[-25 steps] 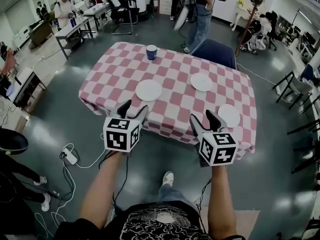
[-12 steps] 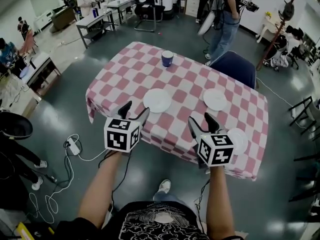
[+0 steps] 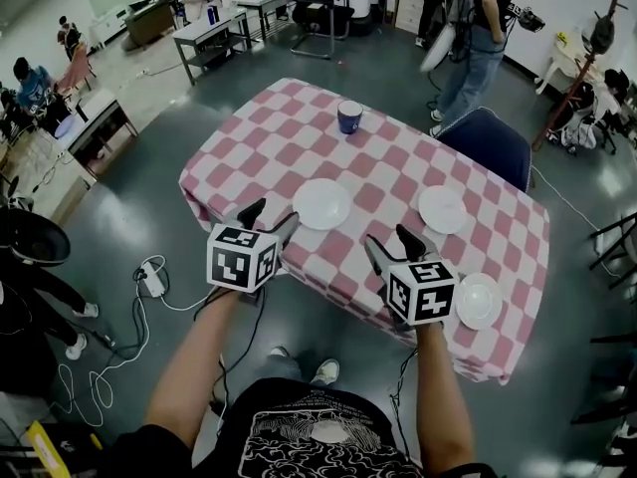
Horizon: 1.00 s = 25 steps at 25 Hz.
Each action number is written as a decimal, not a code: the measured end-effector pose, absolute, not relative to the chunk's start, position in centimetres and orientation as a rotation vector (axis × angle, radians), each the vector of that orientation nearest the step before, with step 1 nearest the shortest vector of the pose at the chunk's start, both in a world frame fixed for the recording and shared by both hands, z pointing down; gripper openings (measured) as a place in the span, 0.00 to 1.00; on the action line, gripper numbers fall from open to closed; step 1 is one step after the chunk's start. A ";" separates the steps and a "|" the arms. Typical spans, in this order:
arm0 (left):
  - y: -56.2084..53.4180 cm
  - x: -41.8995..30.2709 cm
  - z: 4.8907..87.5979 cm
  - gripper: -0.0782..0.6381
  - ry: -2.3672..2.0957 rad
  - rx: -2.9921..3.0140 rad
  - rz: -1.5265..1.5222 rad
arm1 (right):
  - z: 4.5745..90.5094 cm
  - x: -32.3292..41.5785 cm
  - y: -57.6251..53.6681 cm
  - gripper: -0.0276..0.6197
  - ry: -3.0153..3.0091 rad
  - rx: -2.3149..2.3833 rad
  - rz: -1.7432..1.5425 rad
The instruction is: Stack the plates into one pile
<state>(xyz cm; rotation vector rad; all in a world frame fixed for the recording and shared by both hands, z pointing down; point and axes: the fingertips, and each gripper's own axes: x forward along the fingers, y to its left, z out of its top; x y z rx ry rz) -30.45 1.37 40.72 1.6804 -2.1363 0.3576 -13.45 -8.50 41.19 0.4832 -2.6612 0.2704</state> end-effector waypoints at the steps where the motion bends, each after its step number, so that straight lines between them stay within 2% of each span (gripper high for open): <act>1: 1.2 -30.8 41.0 0.51 -2.130 1.677 0.362 | 41.7 -13.8 -8.7 0.45 -2.652 0.471 0.267; 25: -7.4 -38.2 55.0 0.51 -1.599 1.724 0.463 | 54.1 -24.5 -14.3 0.45 -2.391 0.458 0.632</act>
